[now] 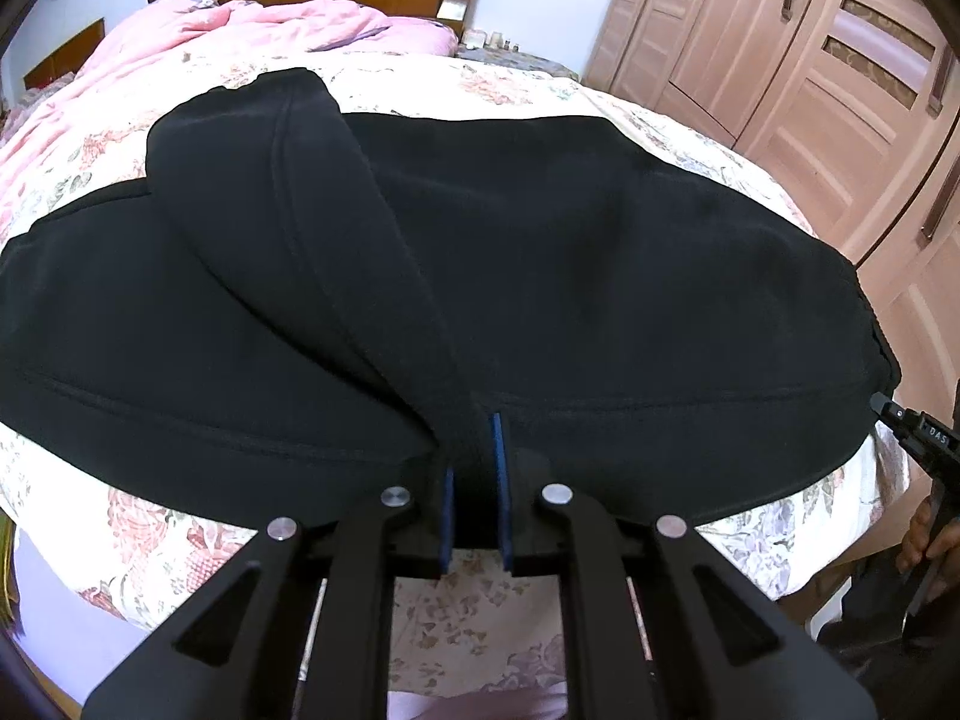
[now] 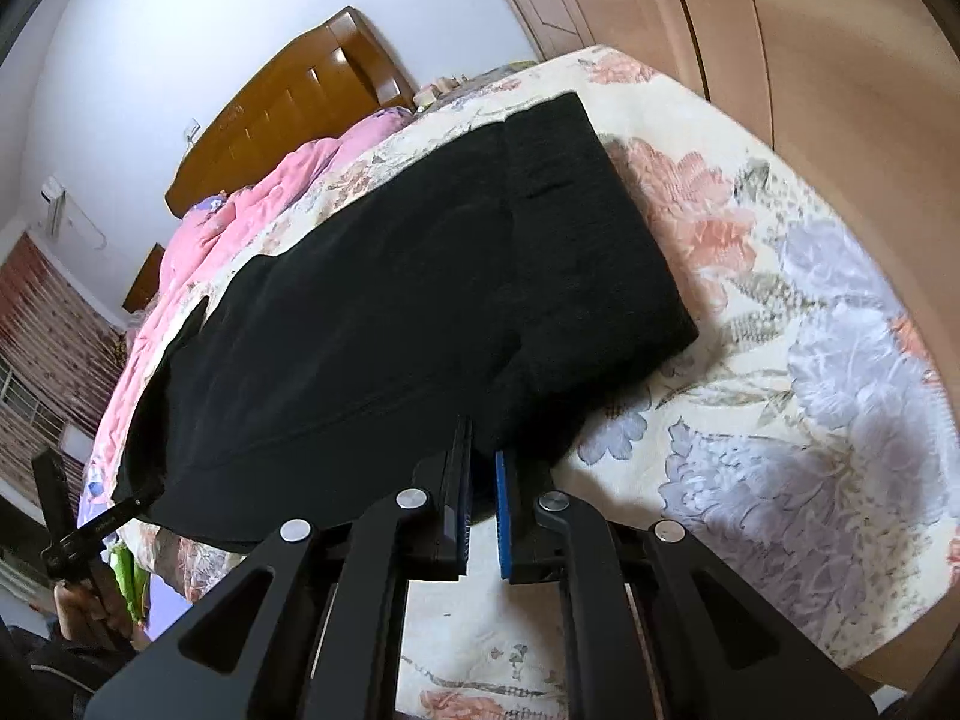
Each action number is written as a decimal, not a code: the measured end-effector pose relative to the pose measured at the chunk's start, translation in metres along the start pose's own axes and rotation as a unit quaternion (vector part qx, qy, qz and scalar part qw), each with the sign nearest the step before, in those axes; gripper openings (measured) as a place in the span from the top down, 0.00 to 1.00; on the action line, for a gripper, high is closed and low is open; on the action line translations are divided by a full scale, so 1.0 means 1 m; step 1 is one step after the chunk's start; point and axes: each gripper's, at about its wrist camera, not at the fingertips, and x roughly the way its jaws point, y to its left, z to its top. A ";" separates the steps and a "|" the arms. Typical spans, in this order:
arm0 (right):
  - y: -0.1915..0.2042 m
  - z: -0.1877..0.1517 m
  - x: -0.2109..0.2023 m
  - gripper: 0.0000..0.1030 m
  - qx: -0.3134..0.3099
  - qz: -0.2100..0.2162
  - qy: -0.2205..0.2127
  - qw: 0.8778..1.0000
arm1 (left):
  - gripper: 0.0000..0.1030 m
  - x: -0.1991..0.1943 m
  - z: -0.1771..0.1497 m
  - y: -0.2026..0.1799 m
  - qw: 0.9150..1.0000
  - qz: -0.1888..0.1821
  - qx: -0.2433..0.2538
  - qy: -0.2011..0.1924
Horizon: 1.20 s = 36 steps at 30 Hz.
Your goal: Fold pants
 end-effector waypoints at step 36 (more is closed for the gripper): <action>0.054 -0.035 0.040 0.92 -0.010 0.097 0.057 0.994 | 0.87 0.001 -0.009 -0.009 0.999 -0.027 0.022 -0.006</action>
